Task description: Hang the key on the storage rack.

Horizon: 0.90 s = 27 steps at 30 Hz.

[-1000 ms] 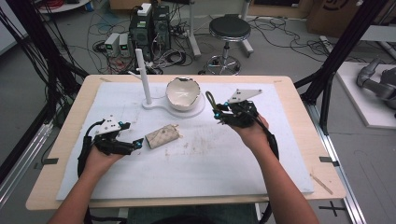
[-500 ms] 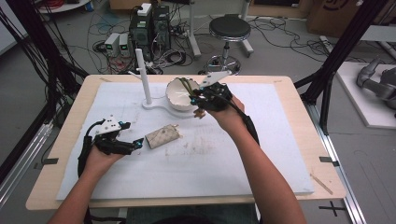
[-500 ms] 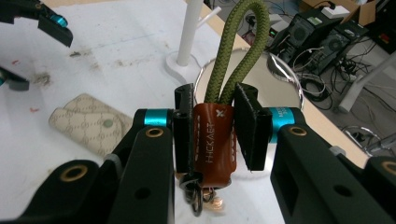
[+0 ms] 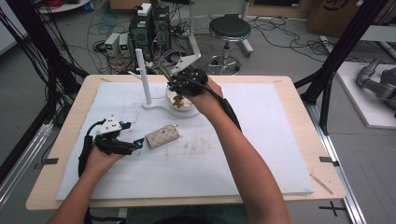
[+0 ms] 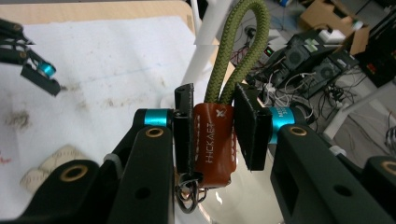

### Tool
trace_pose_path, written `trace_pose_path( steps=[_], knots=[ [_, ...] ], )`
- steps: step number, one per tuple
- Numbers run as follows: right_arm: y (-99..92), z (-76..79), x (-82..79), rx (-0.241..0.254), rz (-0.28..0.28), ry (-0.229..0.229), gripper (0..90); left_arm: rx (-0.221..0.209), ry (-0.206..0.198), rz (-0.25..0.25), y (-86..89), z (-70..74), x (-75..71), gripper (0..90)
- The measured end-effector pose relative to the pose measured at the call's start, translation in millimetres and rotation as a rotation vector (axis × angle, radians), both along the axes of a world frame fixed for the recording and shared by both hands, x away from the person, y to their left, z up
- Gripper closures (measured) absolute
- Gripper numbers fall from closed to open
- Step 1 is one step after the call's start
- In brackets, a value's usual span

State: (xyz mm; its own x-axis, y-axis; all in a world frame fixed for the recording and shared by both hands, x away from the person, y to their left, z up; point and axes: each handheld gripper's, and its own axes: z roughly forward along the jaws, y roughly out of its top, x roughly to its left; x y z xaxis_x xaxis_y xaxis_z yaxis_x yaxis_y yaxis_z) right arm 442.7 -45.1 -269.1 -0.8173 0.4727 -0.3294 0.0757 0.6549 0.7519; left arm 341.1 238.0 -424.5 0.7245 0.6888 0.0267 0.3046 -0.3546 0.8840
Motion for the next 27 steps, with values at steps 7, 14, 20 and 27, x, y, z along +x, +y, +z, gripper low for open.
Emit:
trace_pose_path(
  steps=[7, 14, 20, 27],
  knots=[
    [32.2, 14.4, 4.4, -0.051, 0.028, -0.033, 70.8, -0.001, 0.0, 0.0, 0.0, 0.3, -0.3, 14.9],
    [57.9, 13.4, 9.8, -0.097, 0.046, -0.046, 70.8, 0.002, -0.004, 0.001, 1.3, 0.6, -1.6, 14.9],
    [71.3, 9.0, 13.9, -0.123, 0.051, -0.049, 70.7, 0.0, -0.005, 0.005, 3.3, 0.2, -2.3, 14.9],
    [78.1, 5.3, 15.6, -0.137, 0.057, -0.045, 70.8, 0.001, -0.003, 0.002, 2.3, -0.4, -3.3, 14.9]
  ],
)
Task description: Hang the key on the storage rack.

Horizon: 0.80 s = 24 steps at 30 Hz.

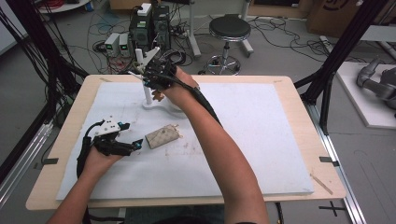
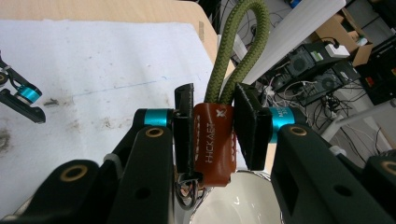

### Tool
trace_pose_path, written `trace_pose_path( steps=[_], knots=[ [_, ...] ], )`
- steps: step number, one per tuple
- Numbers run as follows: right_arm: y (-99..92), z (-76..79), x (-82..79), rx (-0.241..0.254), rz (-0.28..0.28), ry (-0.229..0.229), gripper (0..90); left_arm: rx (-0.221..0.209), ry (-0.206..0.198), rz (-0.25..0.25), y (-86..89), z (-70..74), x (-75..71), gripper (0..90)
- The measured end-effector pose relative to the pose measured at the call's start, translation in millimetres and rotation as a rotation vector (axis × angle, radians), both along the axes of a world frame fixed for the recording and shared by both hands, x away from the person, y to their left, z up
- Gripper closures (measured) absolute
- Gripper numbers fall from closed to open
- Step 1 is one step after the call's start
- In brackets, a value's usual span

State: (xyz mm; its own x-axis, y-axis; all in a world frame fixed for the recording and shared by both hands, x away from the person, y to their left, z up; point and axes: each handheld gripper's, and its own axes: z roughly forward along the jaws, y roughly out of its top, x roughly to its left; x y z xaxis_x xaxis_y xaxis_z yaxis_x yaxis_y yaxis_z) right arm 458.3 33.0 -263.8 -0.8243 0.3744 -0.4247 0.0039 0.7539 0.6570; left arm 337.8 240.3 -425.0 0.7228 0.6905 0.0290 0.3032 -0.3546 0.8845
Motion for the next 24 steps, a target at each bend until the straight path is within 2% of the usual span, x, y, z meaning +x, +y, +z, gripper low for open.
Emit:
trace_pose_path(
  steps=[4, 8, 17, 24],
  knots=[
    [0.6, -1.0, 0.6, -0.004, -0.001, 0.0, 70.7, 0.005, 0.0, -0.006, -0.5, 0.1, -0.2, 14.9],
    [4.1, -4.7, -0.6, -0.036, -0.005, -0.008, 70.7, 0.006, -0.002, -0.005, -1.1, 0.0, -0.5, 14.9],
    [8.3, -12.0, 1.0, -0.061, -0.006, -0.009, 70.7, 0.004, -0.002, -0.003, 0.1, 0.3, -0.6, 14.9],
    [11.4, -16.5, 2.2, -0.095, -0.025, -0.03, 70.7, 0.002, -0.002, 0.003, 2.2, 0.7, -0.6, 14.9]
  ],
)
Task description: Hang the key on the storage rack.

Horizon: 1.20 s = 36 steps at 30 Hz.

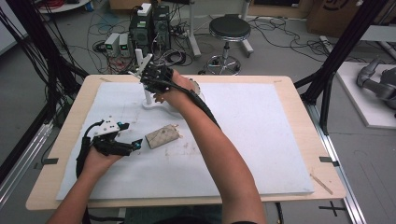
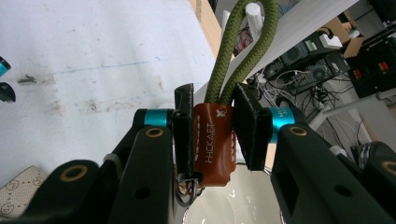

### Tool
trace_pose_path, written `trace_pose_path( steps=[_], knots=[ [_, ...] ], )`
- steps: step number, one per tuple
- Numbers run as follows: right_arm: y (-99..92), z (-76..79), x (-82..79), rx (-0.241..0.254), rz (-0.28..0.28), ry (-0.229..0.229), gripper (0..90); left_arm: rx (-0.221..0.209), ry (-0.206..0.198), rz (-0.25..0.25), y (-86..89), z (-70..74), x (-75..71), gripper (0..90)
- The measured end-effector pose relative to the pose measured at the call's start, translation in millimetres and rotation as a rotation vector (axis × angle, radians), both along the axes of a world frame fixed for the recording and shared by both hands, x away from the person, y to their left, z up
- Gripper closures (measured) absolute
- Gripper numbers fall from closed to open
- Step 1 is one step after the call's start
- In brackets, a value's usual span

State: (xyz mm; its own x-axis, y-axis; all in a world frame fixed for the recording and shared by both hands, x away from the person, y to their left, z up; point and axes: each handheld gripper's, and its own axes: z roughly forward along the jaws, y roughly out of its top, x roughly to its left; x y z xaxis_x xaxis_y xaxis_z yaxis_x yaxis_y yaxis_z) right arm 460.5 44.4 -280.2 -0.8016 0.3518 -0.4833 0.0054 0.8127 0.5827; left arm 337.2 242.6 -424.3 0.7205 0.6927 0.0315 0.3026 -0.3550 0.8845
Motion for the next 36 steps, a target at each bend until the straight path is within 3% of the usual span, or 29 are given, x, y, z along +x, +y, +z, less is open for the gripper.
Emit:
trace_pose_path(
  steps=[6, 7, 9, 15, 21, 23, 25, 26, 27, 28, 29, 31, 36],
  knots=[
    [0.2, -2.9, 3.0, 0.001, -0.007, 0.009, 69.3, 0.003, 0.001, -0.002, -0.7, -0.1, -0.3, 14.9],
    [0.1, -3.1, 3.0, 0.002, -0.013, 0.01, 66.6, 0.004, -0.001, -0.005, -0.7, -0.2, -0.1, 14.9],
    [-0.7, -4.0, 3.2, 0.013, -0.033, 0.006, 49.7, 0.005, 0.001, -0.004, -0.7, -0.2, -0.1, 14.9],
    [-13.4, -4.1, 0.5, 0.046, -0.057, 0.017, 43.5, 0.007, 0.0, -0.006, -0.7, -0.2, 0.0, 14.9],
    [-54.5, -4.0, -8.9, 0.106, -0.078, 0.03, 41.1, 0.008, 0.001, -0.006, -2.6, -0.1, 0.2, 14.9],
    [-81.0, -2.9, -15.6, 0.134, -0.106, 0.033, 40.2, 0.007, 0.001, -0.008, -3.8, -0.3, 0.4, 14.9],
    [-90.5, -2.3, -17.5, 0.143, -0.113, 0.037, 39.5, 0.008, 0.002, -0.007, -4.1, -0.3, 0.4, 14.9],
    [-109.4, -1.0, -21.7, 0.167, -0.139, 0.04, 37.6, 0.009, 0.004, -0.007, -4.0, -0.3, 0.4, 14.9],
    [-109.4, -1.0, -21.7, 0.167, -0.139, 0.04, 37.6, 0.016, 0.007, -0.007, -3.4, -0.4, 0.7, 14.9],
    [-128.2, 0.6, -26.1, 0.192, -0.159, 0.046, 37.3, 0.008, 0.009, -0.005, -3.4, -0.7, 0.6, 14.9],
    [-128.2, 0.6, -26.1, 0.192, -0.159, 0.046, 37.3, 0.011, 0.011, -0.005, -2.5, -0.6, 0.5, 14.9],
    [-156.4, 0.9, -32.9, 0.241, -0.186, 0.044, 36.5, 0.015, 0.011, -0.001, -1.1, -0.6, 0.7, 14.9],
    [-189.6, -5.6, -40.9, 0.292, -0.227, 0.056, 36.2, 0.003, 0.011, 0.004, -0.3, -0.8, 1.8, 14.9]
  ],
)
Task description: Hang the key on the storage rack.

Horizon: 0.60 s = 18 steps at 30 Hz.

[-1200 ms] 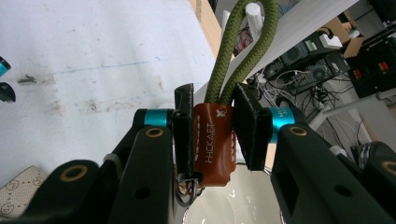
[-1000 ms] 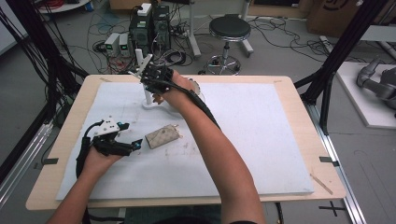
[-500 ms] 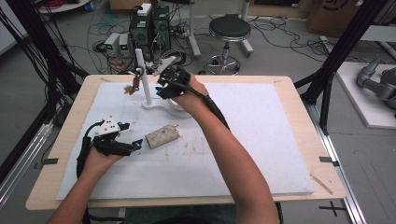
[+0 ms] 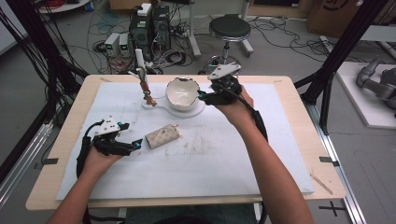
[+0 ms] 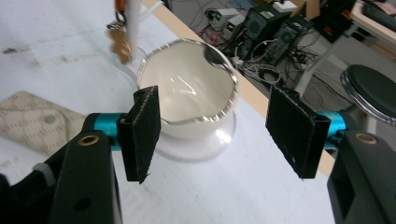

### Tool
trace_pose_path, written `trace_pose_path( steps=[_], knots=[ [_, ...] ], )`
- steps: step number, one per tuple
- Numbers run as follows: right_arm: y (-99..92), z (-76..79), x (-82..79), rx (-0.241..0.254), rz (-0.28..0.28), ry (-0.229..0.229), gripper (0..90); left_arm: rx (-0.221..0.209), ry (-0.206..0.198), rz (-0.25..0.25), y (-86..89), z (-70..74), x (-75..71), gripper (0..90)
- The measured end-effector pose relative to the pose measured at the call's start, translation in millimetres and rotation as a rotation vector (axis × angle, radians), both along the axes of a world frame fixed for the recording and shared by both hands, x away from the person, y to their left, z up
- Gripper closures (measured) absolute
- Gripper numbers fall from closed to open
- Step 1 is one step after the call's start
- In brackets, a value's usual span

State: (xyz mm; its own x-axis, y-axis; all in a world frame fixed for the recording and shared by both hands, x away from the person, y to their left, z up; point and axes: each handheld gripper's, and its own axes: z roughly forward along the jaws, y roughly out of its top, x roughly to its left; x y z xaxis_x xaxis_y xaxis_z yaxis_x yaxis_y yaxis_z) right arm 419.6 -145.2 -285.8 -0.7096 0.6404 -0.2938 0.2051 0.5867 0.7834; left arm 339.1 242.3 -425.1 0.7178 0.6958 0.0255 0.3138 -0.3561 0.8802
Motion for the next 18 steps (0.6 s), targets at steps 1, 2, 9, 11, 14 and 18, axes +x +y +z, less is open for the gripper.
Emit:
trace_pose_path(
  steps=[1, 2, 9, 11, 14, 18],
  knots=[
    [-8.0, -2.2, -1.7, 0.006, -0.009, -0.003, 36.2, -0.002, 0.001, 0.0, 0.0, 0.0, 0.3, 14.9],
    [-15.4, -4.6, -3.6, 0.027, -0.019, 0.002, 36.2, -0.005, 0.0, 0.003, -0.4, -0.3, 0.6, 14.9],
    [-57.6, -18.8, -19.8, 0.094, -0.054, 0.009, 35.5, -0.005, 0.003, 0.007, 0.6, -0.4, 1.3, 14.9],
    [-68.5, -23.3, -24.6, 0.111, -0.067, 0.013, 34.9, -0.007, 0.002, 0.007, 0.4, -0.3, 1.1, 14.9],
    [-80.4, -29.7, -32.5, 0.143, -0.083, 0.015, 34.5, -0.004, 0.009, 0.007, 0.1, -0.8, 1.2, 14.9],
    [-92.2, -41.4, -44.8, 0.165, -0.087, 0.014, 33.6, 0.001, 0.012, 0.005, 0.1, -1.9, 1.2, 14.9]
  ],
)
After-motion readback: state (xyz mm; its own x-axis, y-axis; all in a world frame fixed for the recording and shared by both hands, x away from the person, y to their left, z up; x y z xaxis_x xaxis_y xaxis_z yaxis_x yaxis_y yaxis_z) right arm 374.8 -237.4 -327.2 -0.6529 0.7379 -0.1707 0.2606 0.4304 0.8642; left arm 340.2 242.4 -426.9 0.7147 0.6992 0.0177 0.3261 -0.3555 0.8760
